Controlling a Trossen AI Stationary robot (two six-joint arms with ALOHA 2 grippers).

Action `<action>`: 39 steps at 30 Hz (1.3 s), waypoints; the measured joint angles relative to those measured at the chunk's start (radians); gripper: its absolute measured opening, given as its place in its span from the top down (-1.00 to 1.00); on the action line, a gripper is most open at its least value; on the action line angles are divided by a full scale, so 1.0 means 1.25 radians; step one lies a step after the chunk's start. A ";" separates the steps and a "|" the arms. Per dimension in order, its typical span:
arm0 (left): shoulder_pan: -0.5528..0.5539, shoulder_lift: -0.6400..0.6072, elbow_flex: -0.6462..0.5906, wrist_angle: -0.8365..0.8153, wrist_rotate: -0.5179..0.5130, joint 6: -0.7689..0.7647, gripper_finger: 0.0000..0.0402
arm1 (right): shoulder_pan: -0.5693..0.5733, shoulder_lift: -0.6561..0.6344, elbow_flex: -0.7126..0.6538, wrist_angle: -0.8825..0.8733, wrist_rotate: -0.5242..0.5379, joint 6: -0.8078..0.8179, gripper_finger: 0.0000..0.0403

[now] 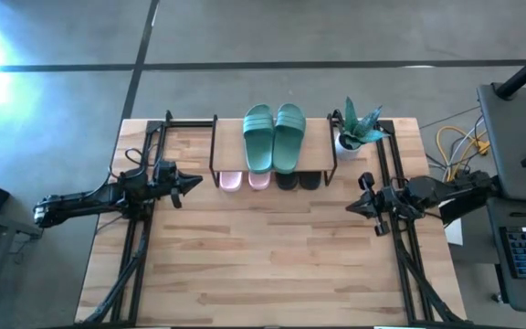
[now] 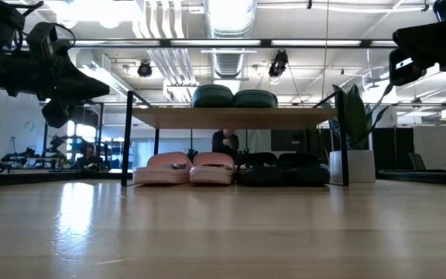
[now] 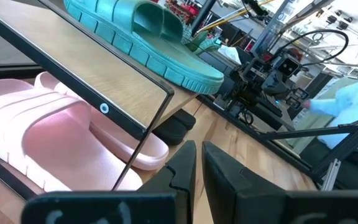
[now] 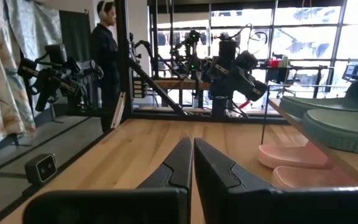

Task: Pick and place slides into the shelf
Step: Return to Home Position

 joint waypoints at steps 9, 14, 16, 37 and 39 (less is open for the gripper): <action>0.000 0.002 0.000 0.000 0.000 0.000 0.94 | 0.000 0.000 0.000 0.000 0.000 0.000 0.96; 0.000 0.005 0.000 0.000 0.000 0.000 0.94 | 0.000 0.000 0.000 0.000 0.000 0.001 0.96; 0.000 0.007 0.000 0.000 0.000 0.000 0.94 | 0.000 0.000 0.000 0.000 0.000 0.001 0.96; 0.000 0.010 0.000 0.001 0.000 0.000 0.94 | 0.000 0.000 0.000 0.000 0.000 0.001 0.96; 0.000 0.010 0.000 0.001 0.000 0.000 0.94 | 0.000 0.000 0.000 0.000 0.000 0.001 0.96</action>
